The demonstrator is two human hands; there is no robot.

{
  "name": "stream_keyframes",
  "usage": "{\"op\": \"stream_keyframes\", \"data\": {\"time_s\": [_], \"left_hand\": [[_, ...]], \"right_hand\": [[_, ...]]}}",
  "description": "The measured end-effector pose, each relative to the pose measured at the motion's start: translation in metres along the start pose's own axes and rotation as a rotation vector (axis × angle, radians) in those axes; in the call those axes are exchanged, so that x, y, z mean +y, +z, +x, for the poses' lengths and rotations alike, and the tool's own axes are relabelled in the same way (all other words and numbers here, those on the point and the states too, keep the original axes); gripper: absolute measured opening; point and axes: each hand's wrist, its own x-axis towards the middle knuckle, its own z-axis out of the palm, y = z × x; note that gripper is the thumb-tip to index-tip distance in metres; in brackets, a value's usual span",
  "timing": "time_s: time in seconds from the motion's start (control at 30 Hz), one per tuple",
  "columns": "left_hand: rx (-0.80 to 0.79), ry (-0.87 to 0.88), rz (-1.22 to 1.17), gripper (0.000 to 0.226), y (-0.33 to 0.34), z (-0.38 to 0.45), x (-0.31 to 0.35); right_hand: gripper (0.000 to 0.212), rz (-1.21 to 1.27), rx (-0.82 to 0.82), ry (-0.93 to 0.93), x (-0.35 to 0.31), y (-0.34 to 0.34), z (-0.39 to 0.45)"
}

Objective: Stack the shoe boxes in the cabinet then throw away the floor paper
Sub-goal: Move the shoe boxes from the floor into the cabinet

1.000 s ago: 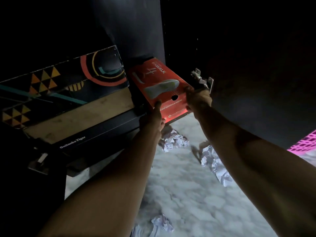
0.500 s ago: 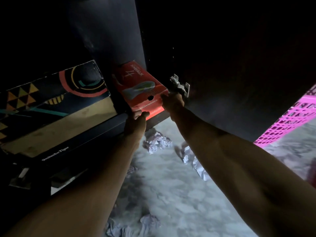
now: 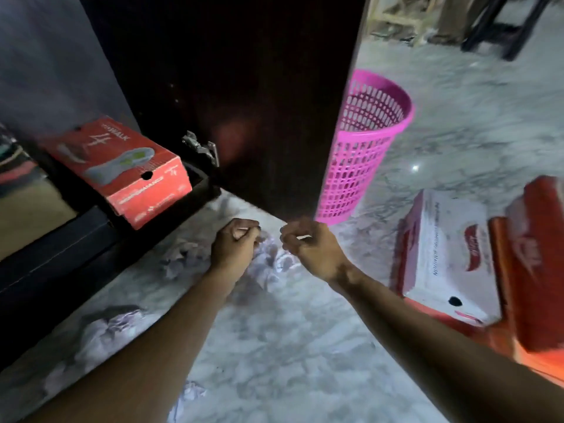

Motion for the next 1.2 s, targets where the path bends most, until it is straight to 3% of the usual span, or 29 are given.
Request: {"op": "stream_keyframes", "data": {"time_s": [0.1,0.23,0.37,0.43,0.57,0.7,0.8,0.93,1.1,1.2], "left_hand": [[-0.151,-0.041,-0.077,0.011,0.057,-0.026,0.019],[-0.337,-0.050,-0.078,0.011,0.134,-0.060,0.036],[-0.502,-0.076,-0.010,0.024,0.196,-0.085,0.041],[-0.559,-0.109,0.019,0.040,0.222,-0.098,0.043],[-0.643,-0.136,0.069,0.030,0.259,-0.113,0.037],[-0.745,-0.058,0.094,0.048,0.264,-0.124,0.019],[-0.758,-0.019,0.105,0.052,0.259,-0.125,0.007],[-0.660,-0.042,0.041,0.043,0.247,-0.125,-0.003],[-0.565,-0.165,-0.094,0.054,0.225,-0.137,-0.016],[-0.486,-0.212,-0.235,0.037,0.210,-0.139,-0.023]], "right_hand": [[0.005,-0.075,0.132,0.017,0.028,-0.067,-0.031],[0.012,-0.218,0.399,0.076,0.067,-0.148,-0.075],[0.040,-0.273,0.622,0.227,0.097,-0.189,-0.107],[0.050,-0.296,0.627,0.318,0.099,-0.202,-0.117],[0.063,-0.380,0.552,0.415,0.102,-0.211,-0.110],[0.070,-0.393,0.535,0.496,0.100,-0.212,-0.101],[0.063,-0.395,0.562,0.516,0.106,-0.212,-0.099],[0.059,-0.323,0.637,0.509,0.110,-0.211,-0.104],[0.052,-0.239,0.717,0.538,0.111,-0.208,-0.120],[0.038,-0.206,0.654,0.547,0.123,-0.209,-0.122]]}}
